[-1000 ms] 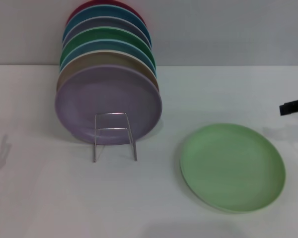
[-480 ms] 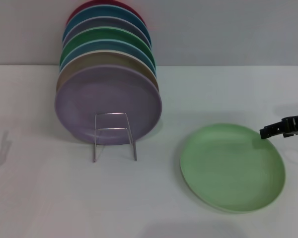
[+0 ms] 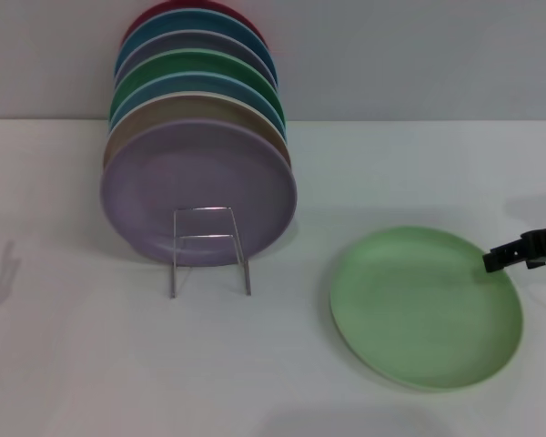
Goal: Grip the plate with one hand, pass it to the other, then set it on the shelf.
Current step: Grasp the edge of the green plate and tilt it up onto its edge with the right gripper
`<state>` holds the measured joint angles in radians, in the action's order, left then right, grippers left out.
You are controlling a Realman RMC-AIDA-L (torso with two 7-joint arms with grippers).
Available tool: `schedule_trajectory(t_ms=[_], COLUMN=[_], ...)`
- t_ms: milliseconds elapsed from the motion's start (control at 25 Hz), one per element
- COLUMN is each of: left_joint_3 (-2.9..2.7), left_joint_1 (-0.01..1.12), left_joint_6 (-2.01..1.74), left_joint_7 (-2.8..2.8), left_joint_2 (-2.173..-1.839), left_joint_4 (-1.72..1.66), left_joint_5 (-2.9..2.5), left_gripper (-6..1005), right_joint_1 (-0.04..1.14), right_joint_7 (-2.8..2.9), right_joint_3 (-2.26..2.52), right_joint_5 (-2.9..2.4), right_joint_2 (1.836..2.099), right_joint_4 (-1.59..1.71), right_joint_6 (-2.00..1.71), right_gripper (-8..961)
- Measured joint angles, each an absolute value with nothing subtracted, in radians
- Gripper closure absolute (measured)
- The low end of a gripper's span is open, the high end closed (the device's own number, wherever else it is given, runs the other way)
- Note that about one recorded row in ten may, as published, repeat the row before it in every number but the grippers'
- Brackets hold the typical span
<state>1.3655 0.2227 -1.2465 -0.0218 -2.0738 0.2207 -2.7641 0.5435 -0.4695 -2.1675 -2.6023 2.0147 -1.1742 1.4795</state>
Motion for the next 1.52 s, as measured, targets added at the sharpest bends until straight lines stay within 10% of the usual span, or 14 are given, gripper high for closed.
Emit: schedule_trajectory(t_ms=[1520], left_joint_3=[1.365], left_joint_1=[0.217], left_joint_6=[-1.247], left_joint_7=[-0.020], left_joint_2=[-2.075], left_joint_4=[0.212], left_joint_5=[-2.764], left_gripper=[212], right_joint_1=[0.590], right_joint_7=[-0.480], right_joint_3=[-2.144], right_joint_5=[-2.639], right_joint_2=[2.016], right_joint_4=[-1.069], right_joint_6=[1.414], right_gripper=[260])
